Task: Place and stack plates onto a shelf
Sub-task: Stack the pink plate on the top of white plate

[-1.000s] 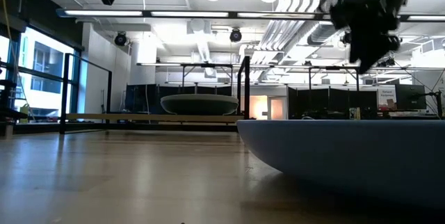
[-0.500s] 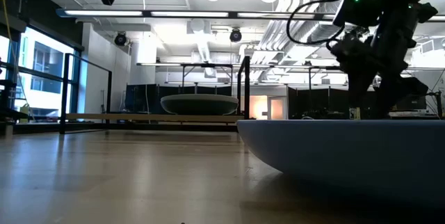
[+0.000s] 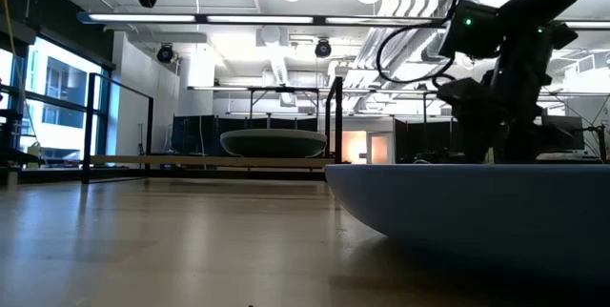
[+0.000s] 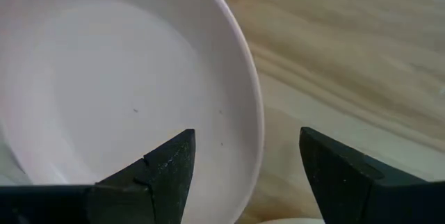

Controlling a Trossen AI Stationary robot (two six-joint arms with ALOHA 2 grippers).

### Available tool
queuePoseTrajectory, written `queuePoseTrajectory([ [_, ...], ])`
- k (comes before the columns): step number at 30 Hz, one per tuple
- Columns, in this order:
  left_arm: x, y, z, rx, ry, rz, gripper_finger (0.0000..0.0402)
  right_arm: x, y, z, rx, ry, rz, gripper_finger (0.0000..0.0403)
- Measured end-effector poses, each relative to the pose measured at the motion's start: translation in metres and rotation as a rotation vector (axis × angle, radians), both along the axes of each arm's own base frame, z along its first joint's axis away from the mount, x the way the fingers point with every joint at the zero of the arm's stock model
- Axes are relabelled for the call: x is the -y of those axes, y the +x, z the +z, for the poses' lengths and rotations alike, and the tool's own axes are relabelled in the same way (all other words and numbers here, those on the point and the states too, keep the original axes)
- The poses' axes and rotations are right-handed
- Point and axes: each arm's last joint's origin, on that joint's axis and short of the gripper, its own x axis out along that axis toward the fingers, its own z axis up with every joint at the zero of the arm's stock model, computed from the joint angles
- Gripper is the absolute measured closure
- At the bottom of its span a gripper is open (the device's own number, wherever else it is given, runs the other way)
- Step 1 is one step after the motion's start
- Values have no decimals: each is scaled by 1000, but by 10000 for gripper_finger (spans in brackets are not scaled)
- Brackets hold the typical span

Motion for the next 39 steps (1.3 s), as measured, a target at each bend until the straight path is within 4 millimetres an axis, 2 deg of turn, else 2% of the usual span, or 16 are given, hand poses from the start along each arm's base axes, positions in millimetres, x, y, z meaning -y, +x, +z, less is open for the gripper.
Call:
queuePoseTrajectory([
  [8, -1, 4, -3, -20, 5, 43, 245, 1, 4, -8, -24, 10, 5, 257],
  [16, -1, 7, -4, -34, 5, 43, 245, 0, 5, -9, -17, 12, 64, 390],
  [20, -1, -1, 0, 4, 4, 41, 245, 0, 11, 4, 34, 20, 115, 391],
  [23, -2, -7, 4, 36, 3, 47, 245, 2, 22, 26, 114, -15, 155, 400],
  [28, -2, -17, 9, 81, 1, 48, 245, 4, 41, 78, 214, -42, 289, 401],
  [35, -4, -22, 12, 111, 0, 106, 245, 2, 63, 169, 445, -112, 415, 402],
  [39, -4, -22, 22, 215, -7, 131, 245, 6, 79, 217, 548, -227, 437, 403],
])
